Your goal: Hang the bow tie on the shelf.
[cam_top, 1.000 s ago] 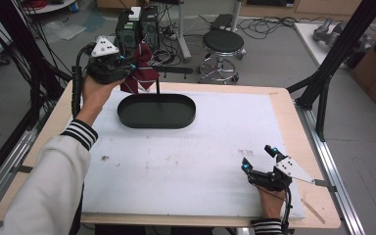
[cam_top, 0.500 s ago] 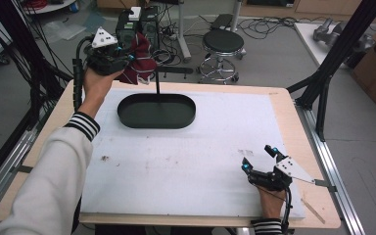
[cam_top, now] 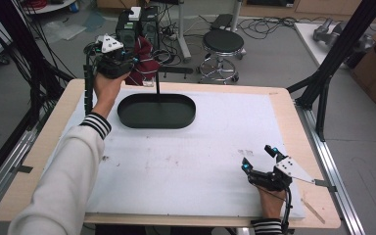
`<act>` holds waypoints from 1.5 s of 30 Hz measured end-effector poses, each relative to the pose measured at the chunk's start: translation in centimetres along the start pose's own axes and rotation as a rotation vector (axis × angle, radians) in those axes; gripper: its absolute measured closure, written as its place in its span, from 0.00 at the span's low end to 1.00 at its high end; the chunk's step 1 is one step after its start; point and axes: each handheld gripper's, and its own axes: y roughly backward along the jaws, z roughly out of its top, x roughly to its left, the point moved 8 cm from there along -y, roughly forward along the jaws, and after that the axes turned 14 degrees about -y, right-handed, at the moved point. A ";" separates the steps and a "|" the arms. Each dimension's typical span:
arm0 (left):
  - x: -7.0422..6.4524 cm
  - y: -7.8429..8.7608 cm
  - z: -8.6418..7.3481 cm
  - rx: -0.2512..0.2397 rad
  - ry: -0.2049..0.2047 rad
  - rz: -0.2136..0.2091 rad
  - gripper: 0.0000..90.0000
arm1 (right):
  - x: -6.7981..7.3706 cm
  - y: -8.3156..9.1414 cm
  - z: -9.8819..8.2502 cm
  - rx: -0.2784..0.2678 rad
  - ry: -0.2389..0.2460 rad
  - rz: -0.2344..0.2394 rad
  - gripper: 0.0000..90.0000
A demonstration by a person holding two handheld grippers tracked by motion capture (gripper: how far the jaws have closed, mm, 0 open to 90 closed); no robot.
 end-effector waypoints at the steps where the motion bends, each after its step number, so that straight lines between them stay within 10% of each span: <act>1: 0.0 0.0 0.0 0.000 0.000 0.000 0.81 | 0.0 0.0 0.0 0.000 0.000 0.000 0.04; 45: -2.3 0.6 -4.8 0.108 -0.026 0.026 0.73 | 0.1 0.0 0.0 -0.001 0.005 -0.001 0.04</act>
